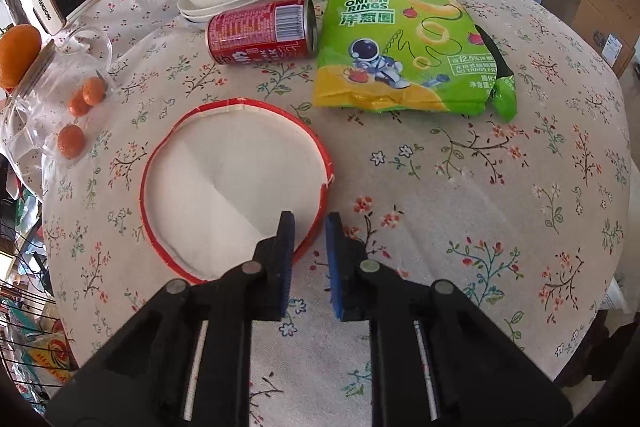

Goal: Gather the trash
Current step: 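Grasp the red-rimmed lid with the left tool while the right holds the foil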

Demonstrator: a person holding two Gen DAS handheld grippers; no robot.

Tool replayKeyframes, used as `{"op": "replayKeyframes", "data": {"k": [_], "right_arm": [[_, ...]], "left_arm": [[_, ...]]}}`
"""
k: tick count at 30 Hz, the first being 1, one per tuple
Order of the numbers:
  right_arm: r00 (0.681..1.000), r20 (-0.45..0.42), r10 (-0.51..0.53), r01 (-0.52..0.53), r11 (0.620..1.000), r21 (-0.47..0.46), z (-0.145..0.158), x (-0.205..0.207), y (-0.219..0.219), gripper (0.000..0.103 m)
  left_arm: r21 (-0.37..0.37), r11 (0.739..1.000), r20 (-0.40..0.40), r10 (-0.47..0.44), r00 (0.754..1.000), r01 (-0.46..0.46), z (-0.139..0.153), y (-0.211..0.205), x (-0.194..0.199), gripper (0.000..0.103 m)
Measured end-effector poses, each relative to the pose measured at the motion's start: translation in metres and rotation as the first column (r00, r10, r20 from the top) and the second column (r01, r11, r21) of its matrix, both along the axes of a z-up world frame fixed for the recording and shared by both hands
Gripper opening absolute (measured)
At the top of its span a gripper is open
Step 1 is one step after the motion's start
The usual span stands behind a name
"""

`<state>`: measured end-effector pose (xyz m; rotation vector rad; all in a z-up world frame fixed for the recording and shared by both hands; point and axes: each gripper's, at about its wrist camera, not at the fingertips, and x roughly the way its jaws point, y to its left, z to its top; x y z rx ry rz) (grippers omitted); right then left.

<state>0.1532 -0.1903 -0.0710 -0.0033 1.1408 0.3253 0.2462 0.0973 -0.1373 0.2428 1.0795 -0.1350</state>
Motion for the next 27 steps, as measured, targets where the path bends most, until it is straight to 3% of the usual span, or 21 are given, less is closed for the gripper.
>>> {"op": "replayKeyframes", "data": {"k": [4,8,15,27], "right_arm": [[1.000,-0.011,-0.027,0.027,1.000,-0.002,-0.004,0.001,-0.010,0.031],[0.998,0.000,-0.055,0.055,0.998,0.004,0.001,0.001,-0.018,0.031],[0.996,0.016,-0.090,0.089,0.996,0.032,0.013,-0.005,-0.028,0.031],[0.990,0.038,-0.139,0.137,0.989,0.058,0.024,-0.023,-0.051,0.031]], "left_arm": [[-0.026,1.000,0.004,0.000,1.000,0.000,-0.001,-0.003,-0.008,0.003],[-0.067,0.997,-0.008,0.035,0.999,-0.036,0.005,-0.005,-0.019,0.002],[-0.171,0.985,0.024,0.041,0.999,-0.037,0.046,-0.022,-0.048,0.002],[-0.275,0.959,0.038,-0.062,0.997,0.070,0.081,-0.089,-0.109,0.003]]}}
